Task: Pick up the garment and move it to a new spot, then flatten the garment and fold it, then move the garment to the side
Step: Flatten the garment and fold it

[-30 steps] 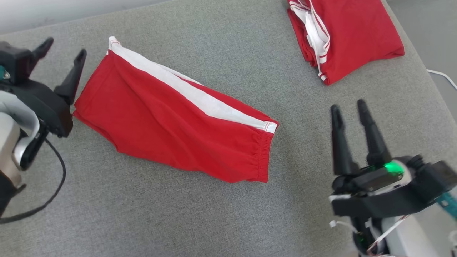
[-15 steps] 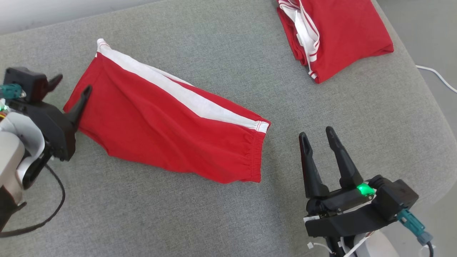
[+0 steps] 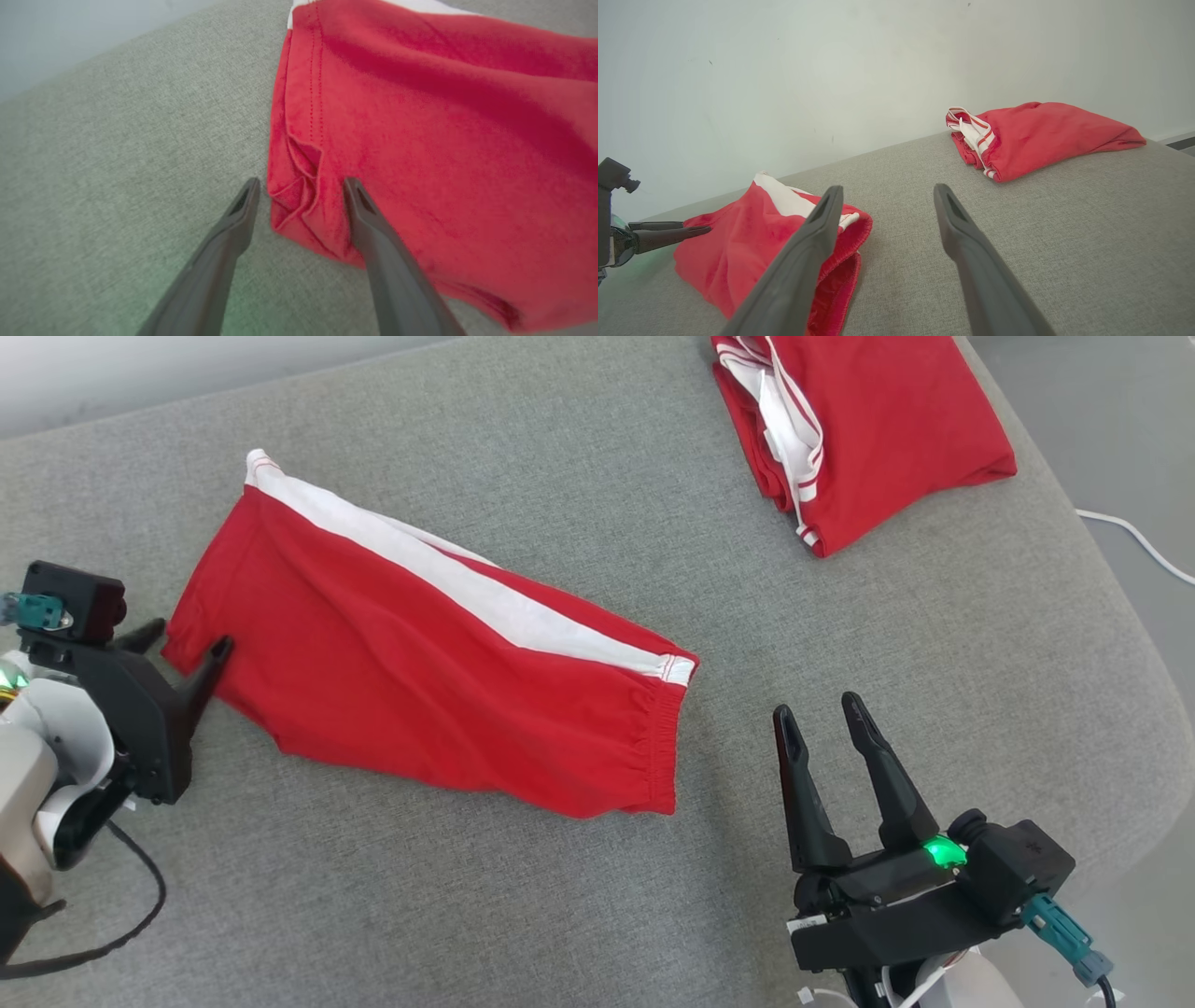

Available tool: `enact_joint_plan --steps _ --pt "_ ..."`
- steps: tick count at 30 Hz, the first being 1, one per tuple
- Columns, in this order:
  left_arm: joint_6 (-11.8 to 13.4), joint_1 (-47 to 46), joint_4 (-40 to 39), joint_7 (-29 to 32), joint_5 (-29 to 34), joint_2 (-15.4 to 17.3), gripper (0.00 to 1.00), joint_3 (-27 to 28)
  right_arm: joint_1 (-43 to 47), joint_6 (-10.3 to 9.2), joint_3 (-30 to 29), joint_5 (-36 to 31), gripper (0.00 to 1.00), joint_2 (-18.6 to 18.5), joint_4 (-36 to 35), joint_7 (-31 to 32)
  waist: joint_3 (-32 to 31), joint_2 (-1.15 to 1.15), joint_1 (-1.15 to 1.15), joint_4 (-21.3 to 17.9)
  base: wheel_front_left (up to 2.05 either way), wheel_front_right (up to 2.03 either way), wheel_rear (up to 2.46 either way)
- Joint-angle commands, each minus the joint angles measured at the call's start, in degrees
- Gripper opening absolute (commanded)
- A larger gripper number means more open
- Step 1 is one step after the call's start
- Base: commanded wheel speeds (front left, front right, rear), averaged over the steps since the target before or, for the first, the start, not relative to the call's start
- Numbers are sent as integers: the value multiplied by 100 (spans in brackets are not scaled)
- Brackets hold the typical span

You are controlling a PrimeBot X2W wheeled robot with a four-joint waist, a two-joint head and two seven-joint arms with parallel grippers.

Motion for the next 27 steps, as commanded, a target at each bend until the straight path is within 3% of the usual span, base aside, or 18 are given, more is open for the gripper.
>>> enact_joint_plan --steps 1,2,13,27 --pt "11 112 15 72 -108 -31 10 -22 87 -17 -20 -25 100 15 -5 1 -39 0 0 46 0 0 0" --pt "12 120 5 85 -110 -29 0 -36 98 -17 -27 -36 100 2 -9 1 -54 0 0 69 0 0 0" --pt "115 486 -85 -517 -325 -271 0 121 189 -17 -283 -64 100 -160 -6 2 -491 0 0 525 0 0 0" --pt "1049 1779 -1423 -1634 -719 -279 0 457 573 -17 -791 -106 100 -156 -40 1 -940 0 0 1199 0 0 0"
